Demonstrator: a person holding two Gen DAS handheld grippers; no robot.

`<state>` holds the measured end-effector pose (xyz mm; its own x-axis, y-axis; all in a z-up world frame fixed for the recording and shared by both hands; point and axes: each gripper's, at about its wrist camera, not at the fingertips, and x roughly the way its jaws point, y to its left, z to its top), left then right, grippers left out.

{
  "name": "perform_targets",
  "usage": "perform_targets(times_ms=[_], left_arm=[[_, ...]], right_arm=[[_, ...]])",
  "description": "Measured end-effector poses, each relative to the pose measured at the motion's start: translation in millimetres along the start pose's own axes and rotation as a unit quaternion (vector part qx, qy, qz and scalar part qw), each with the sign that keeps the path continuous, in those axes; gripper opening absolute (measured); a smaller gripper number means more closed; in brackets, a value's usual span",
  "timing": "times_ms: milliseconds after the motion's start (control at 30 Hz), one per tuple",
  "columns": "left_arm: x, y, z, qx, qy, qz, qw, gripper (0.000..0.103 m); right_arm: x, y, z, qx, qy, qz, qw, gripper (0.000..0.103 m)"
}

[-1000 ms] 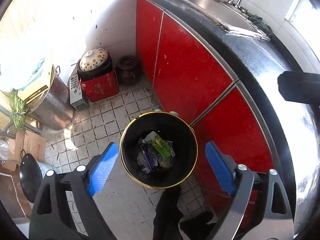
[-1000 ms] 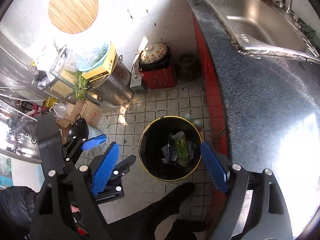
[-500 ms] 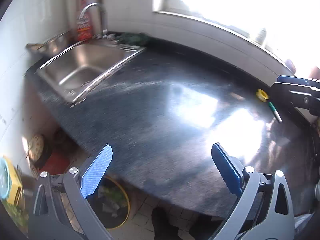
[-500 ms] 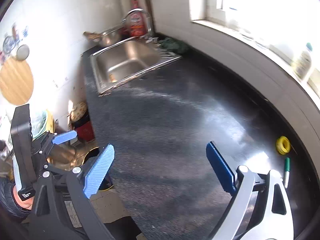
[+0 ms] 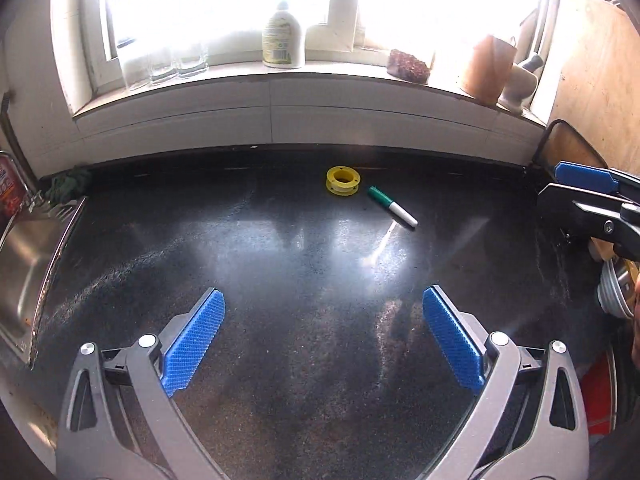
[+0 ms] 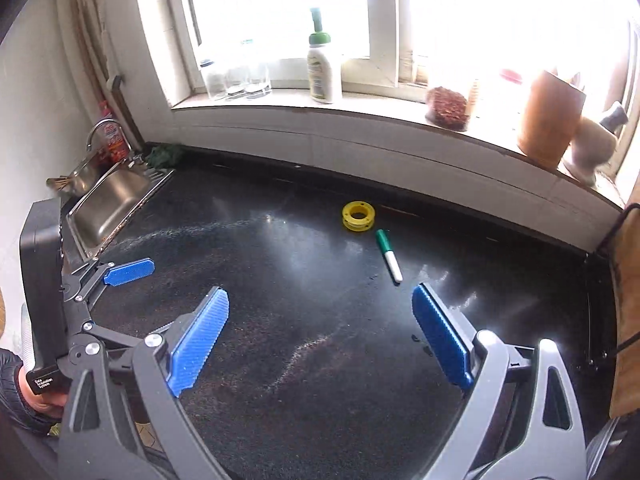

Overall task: Collect trash
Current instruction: 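Return both grippers to the counter toward the yellow tape roll and marker, then grasp the yellow tape roll with the left gripper while the right gripper grasps the green-capped marker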

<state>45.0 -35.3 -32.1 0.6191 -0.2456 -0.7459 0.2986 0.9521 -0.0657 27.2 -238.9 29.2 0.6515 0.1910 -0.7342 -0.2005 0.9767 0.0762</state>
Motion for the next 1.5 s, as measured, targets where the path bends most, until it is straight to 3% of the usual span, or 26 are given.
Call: perform_targets(times_ms=[200,800,1167,1500], left_arm=[[5,-22,7,0.021,0.004,-0.004,0.9998,0.096],[49,-16,36,0.026,0.022,0.012,0.9994,0.096],[161,-9,79,0.041,0.060,0.013,0.9973,0.096],[270,-9,109,0.053,0.094,0.002,0.9942,0.096]], right_arm=[[2,-21,-4,0.020,0.001,-0.001,1.000,0.090],[42,-52,9,0.030,0.021,0.006,0.999,0.090],[128,-91,18,0.027,0.080,0.014,0.996,0.090],[222,-96,20,-0.023,0.115,0.024,0.993,0.090]])
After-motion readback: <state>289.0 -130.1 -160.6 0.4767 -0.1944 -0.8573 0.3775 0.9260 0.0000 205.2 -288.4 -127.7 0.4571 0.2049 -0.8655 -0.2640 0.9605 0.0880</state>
